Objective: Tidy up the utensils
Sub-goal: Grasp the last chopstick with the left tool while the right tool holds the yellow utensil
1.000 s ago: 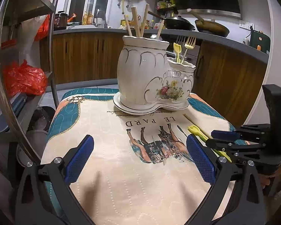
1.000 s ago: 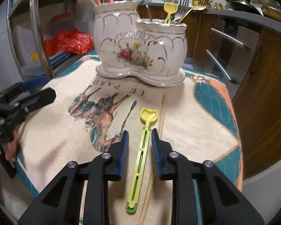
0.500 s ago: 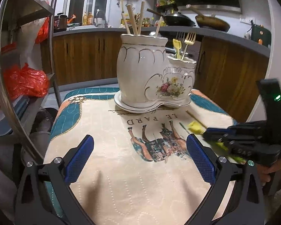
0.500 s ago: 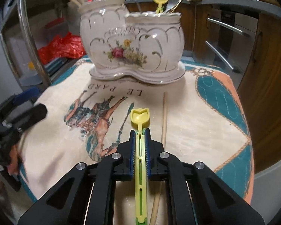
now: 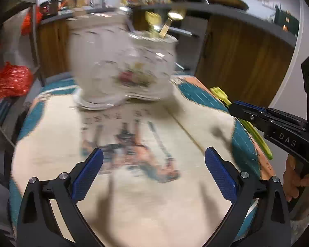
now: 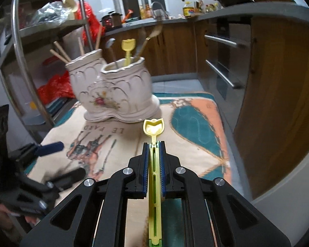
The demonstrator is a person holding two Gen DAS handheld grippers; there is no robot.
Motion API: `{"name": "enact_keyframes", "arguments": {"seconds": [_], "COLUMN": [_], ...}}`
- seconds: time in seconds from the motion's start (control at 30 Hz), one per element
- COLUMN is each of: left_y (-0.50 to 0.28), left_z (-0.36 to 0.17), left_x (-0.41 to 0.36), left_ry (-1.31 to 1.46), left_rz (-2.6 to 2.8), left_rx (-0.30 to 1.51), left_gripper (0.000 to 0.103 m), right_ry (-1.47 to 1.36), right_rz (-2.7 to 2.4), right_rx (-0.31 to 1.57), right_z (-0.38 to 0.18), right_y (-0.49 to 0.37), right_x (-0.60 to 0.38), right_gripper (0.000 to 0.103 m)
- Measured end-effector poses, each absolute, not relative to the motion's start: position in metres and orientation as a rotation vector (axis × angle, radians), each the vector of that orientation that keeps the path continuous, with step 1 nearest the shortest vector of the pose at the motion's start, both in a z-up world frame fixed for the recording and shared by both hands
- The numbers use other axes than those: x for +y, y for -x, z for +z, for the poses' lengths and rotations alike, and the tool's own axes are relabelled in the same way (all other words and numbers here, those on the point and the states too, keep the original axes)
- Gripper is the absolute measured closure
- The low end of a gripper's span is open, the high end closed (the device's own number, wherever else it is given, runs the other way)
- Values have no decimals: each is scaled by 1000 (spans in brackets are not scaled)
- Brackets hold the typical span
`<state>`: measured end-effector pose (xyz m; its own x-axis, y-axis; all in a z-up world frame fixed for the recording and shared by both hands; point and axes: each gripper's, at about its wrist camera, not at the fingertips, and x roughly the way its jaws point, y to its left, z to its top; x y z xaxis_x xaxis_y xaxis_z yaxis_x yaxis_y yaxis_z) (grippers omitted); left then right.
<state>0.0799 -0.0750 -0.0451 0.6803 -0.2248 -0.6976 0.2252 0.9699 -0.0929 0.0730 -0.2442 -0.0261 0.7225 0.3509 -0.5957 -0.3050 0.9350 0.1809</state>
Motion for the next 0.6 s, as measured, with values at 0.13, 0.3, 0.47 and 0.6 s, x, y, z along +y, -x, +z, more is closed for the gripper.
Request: {"name": "enact_keyframes", "arguments": {"seconds": [0.13, 0.3, 0.47, 0.6], "left_y": [-89, -95, -92, -97], "left_z": [-52, -67, -67, -65], "left_x": [-110, -146, -159, -154], "left_ry": [-35, -97, -176, -190], "left_rz": [-266, -278, -275, -334], "left_rx": [833, 900, 887, 929], "left_gripper": [17, 39, 69, 92], "right_ry": [-105, -142, -156, -151], "right_rz": [327, 293, 289, 300], "right_rx": [676, 674, 664, 663], "right_z": [-28, -31, -29, -28], "right_y": [-75, -76, -73, -72], "right_x": [-266, -289, -297, -294], "right_gripper": [92, 92, 92, 92]}}
